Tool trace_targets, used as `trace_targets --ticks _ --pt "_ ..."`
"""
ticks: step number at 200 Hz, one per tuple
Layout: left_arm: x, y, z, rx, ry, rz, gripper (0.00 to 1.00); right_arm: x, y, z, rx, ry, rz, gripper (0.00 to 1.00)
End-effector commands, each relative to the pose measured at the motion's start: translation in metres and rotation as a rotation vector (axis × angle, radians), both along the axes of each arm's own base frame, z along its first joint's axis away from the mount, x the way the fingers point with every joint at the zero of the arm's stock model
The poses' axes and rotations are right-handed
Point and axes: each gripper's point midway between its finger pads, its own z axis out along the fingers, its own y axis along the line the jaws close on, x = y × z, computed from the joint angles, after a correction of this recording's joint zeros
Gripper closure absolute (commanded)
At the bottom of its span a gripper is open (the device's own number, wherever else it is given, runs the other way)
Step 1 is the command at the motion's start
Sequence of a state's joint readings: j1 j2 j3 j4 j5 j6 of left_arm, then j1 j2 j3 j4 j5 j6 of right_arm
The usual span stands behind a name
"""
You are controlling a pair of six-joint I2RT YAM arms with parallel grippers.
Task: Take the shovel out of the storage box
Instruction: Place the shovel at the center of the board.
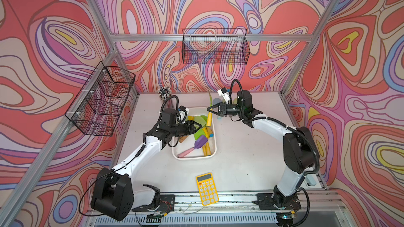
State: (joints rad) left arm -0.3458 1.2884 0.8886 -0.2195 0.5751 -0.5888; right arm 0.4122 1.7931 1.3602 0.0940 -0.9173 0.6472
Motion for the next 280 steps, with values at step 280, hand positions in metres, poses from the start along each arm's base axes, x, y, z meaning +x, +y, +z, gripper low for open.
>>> trace_targets --ticks 280 --pt "-0.066 0.056 -0.094 0.416 0.132 0.108 0.46 0.196 -0.316 -0.218 -1.256 0.248 -0.751 0.88"
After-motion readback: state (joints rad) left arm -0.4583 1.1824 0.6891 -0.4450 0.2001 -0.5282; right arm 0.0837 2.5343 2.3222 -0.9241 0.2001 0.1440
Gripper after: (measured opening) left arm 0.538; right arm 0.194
